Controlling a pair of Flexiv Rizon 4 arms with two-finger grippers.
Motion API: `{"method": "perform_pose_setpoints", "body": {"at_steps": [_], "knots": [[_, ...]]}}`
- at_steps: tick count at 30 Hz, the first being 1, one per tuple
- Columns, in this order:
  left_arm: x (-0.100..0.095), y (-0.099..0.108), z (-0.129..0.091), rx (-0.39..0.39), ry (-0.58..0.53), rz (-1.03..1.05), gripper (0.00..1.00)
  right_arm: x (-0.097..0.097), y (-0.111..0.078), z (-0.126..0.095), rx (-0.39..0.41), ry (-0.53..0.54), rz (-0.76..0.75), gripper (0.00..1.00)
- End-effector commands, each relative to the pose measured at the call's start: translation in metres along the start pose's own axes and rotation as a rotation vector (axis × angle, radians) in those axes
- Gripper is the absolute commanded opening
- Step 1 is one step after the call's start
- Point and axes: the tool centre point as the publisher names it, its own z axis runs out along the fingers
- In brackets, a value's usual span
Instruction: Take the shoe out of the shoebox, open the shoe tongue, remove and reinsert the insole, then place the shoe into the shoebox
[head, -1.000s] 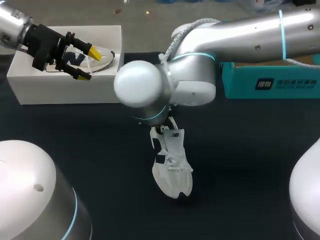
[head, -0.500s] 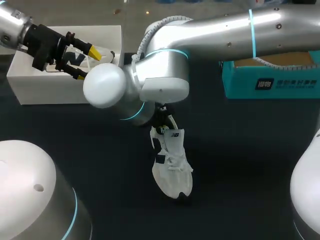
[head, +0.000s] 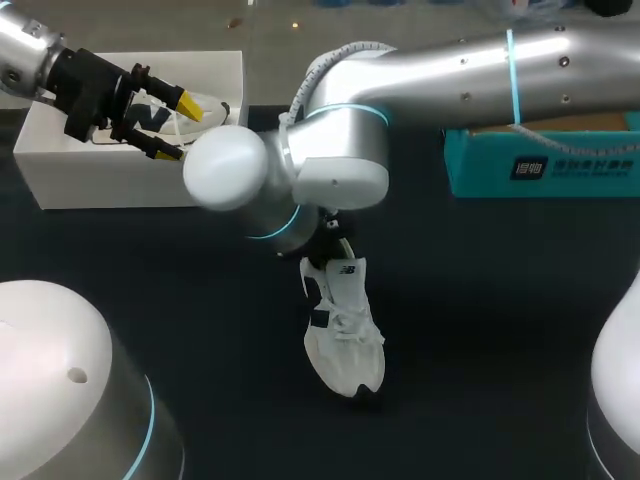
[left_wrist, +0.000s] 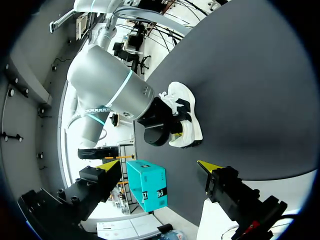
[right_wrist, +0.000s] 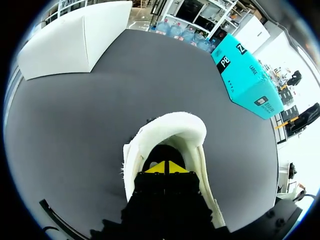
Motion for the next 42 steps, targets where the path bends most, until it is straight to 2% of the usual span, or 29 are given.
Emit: {"method": "perform_pose_setpoints", "body": {"at_steps": [1, 7, 12, 17, 21, 26, 33, 42], "knots": [[0.000, 0.000, -0.001, 0.001, 0.003, 0.001, 1.00, 0.001, -0.006, 0.006, 0.002, 0.011, 0.091, 0.00], [0.000, 0.000, -0.001, 0.001, 0.003, 0.001, 1.00, -0.013, -0.004, -0.012, -0.028, 0.021, 0.106, 0.00], [0.000, 0.000, -0.001, 0.001, 0.003, 0.001, 1.00, -0.019, -0.001, -0.018, -0.005, 0.066, 0.088, 0.00], [0.000, 0.000, -0.001, 0.001, 0.003, 0.001, 1.00, -0.016, -0.003, -0.005, 0.058, 0.154, 0.064, 0.00], [0.000, 0.000, -0.001, 0.001, 0.003, 0.001, 1.00, -0.010, -0.004, 0.006, 0.066, 0.175, 0.061, 0.00], [0.000, 0.000, -0.001, 0.001, 0.003, 0.001, 1.00, -0.002, -0.004, 0.023, 0.083, 0.174, 0.056, 0.00], [0.000, 0.000, -0.001, 0.001, 0.003, 0.001, 1.00, 0.003, -0.008, 0.028, 0.104, 0.167, 0.042, 0.00], [0.000, 0.000, -0.001, 0.001, 0.003, 0.001, 1.00, -0.016, -0.003, -0.003, 0.060, 0.128, 0.046, 0.00]]}}
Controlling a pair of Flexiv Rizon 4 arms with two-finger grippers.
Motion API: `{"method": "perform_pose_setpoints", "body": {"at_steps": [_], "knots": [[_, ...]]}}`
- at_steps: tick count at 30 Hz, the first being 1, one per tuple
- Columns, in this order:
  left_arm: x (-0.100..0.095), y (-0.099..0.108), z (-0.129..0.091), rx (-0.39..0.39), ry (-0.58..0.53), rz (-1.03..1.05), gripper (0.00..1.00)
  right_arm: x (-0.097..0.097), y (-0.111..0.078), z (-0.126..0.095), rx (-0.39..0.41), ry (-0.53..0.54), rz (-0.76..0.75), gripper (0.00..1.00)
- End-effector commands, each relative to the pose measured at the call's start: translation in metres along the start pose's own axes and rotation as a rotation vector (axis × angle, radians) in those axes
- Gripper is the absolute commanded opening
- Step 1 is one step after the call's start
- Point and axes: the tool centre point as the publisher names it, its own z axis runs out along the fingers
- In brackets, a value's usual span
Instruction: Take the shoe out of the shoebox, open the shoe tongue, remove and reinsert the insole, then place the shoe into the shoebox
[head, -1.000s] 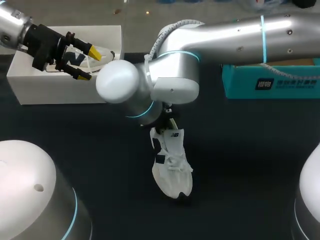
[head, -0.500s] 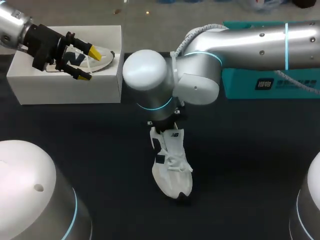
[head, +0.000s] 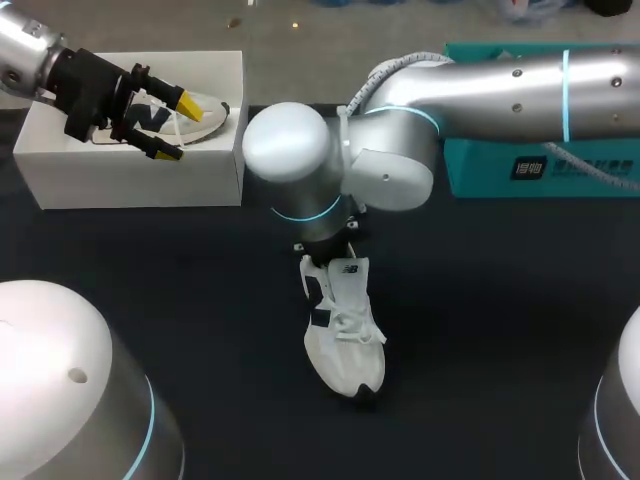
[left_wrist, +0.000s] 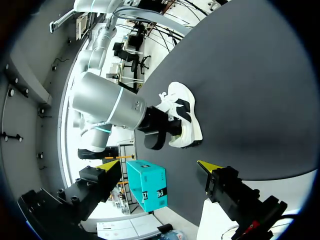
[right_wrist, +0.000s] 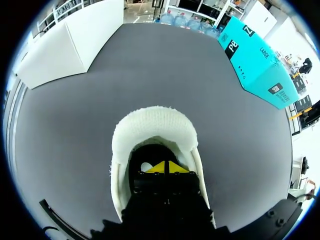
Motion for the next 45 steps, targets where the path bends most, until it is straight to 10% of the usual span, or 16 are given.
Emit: {"method": "perform_pose_setpoints", "body": {"at_steps": [1, 16, 28, 45], "knots": [[0.000, 0.000, -0.001, 0.001, 0.003, 0.001, 1.00, -0.007, -0.001, -0.019, -0.009, -0.008, -0.004, 0.00], [0.000, 0.000, -0.001, 0.001, 0.003, 0.001, 1.00, -0.002, -0.016, 0.016, 0.097, -0.029, -0.029, 0.00], [0.000, 0.000, -0.001, 0.001, 0.003, 0.001, 1.00, -0.020, -0.013, -0.043, 0.212, 0.140, 0.009, 0.00], [0.000, 0.000, -0.001, 0.001, 0.003, 0.001, 1.00, -0.020, -0.020, -0.042, 0.289, 0.125, -0.040, 0.00]]}}
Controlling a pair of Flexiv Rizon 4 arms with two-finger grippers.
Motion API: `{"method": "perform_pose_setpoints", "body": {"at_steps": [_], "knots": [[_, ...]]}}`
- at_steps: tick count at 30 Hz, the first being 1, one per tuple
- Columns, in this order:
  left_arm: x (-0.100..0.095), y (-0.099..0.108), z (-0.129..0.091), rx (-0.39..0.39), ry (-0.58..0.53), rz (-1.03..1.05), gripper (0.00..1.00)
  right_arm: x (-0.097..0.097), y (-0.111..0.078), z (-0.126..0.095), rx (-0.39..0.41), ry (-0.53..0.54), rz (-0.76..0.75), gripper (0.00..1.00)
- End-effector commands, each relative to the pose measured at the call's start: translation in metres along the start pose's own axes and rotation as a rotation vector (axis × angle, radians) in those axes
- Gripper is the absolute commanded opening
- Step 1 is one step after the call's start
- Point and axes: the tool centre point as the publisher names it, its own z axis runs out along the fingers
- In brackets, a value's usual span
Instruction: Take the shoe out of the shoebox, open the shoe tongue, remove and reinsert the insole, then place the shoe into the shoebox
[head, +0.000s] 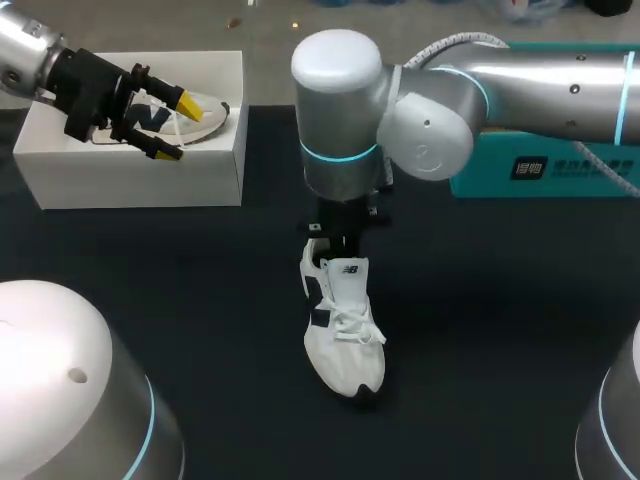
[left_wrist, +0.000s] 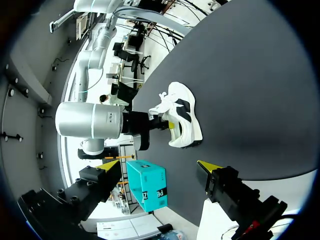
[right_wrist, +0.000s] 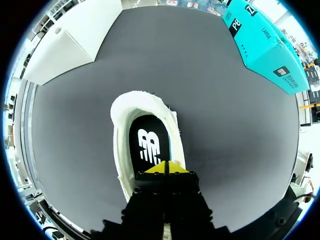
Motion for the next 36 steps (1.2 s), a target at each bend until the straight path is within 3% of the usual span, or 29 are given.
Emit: {"method": "perform_pose_setpoints", "body": {"at_steps": [1, 7, 15, 25, 29, 30, 31, 32, 33, 36], "knots": [[0.000, 0.000, 0.000, 0.002, 0.003, 0.001, 1.00, 0.000, 0.003, -0.002, 0.033, -0.028, -0.030, 0.00], [0.000, 0.000, 0.000, 0.002, 0.003, 0.001, 1.00, -0.006, -0.007, -0.005, 0.077, 0.008, -0.057, 0.00], [0.000, 0.000, 0.000, 0.002, 0.003, 0.001, 1.00, 0.004, -0.020, 0.002, 0.176, 0.025, -0.105, 0.00], [0.000, 0.000, 0.000, 0.002, 0.003, 0.001, 1.00, 0.012, -0.026, 0.001, 0.217, -0.004, -0.115, 0.00], [0.000, 0.000, 0.000, 0.002, 0.003, 0.001, 1.00, 0.013, -0.027, 0.001, 0.225, -0.002, -0.112, 0.47], [0.000, 0.000, 0.000, 0.002, 0.003, 0.001, 1.00, 0.014, -0.027, 0.000, 0.229, -0.004, -0.109, 0.73], [0.000, 0.000, 0.000, 0.002, 0.003, 0.001, 1.00, 0.014, -0.028, 0.000, 0.231, -0.004, -0.106, 0.89], [0.000, 0.000, 0.000, 0.002, 0.003, 0.001, 1.00, 0.014, -0.028, -0.001, 0.232, -0.003, -0.106, 0.98], [0.000, 0.000, 0.000, 0.002, 0.003, 0.001, 1.00, 0.014, -0.029, -0.002, 0.233, -0.005, -0.106, 1.00], [0.000, 0.000, 0.000, 0.002, 0.003, 0.001, 1.00, 0.012, -0.030, -0.002, 0.234, -0.009, -0.102, 1.00]]}}
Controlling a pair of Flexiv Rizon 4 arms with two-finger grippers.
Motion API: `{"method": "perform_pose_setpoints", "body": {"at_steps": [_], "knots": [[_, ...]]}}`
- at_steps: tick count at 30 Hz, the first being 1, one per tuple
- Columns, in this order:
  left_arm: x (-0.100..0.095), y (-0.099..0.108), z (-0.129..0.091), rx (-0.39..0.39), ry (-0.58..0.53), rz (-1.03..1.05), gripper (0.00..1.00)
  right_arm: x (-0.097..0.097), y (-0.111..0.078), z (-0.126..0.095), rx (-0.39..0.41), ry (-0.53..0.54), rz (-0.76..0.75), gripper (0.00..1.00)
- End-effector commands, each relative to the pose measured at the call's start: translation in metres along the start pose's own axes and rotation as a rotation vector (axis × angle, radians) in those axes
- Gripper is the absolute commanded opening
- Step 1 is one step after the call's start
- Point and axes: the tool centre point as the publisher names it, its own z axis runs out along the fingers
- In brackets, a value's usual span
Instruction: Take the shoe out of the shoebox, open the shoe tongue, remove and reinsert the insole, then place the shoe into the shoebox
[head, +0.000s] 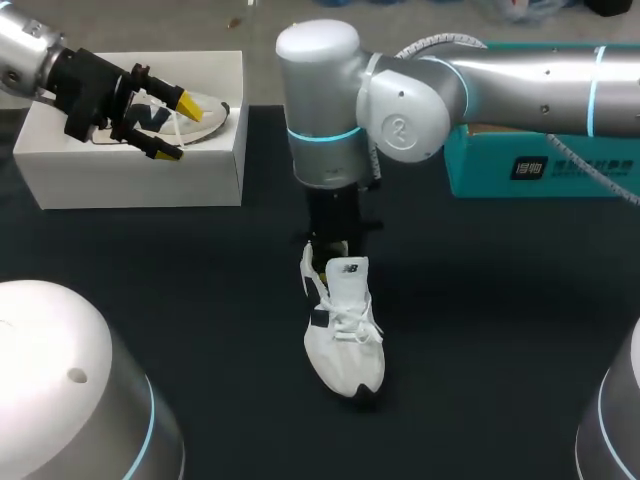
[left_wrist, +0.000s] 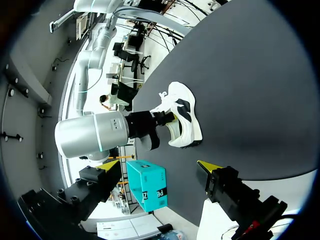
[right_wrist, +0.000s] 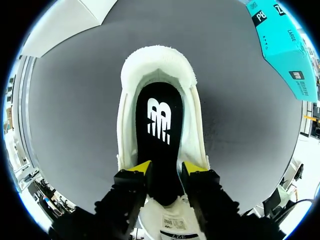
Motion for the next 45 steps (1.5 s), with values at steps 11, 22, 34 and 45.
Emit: {"method": "perform_pose_setpoints", "body": {"at_steps": [11, 22, 34, 45], "knots": [[0.000, 0.000, -0.001, 0.001, 0.003, 0.001, 1.00, -0.003, -0.006, -0.002, -0.005, 0.015, 0.037, 1.00], [0.000, 0.000, -0.001, 0.001, 0.003, 0.001, 1.00, -0.009, -0.021, -0.022, -0.053, 0.012, 0.062, 1.00], [0.000, 0.000, -0.001, 0.001, 0.003, 0.001, 1.00, -0.021, -0.044, -0.035, -0.099, 0.020, 0.129, 0.84], [0.000, 0.000, -0.001, 0.001, 0.003, 0.001, 1.00, -0.025, -0.047, -0.044, -0.141, 0.052, 0.162, 0.00]]}}
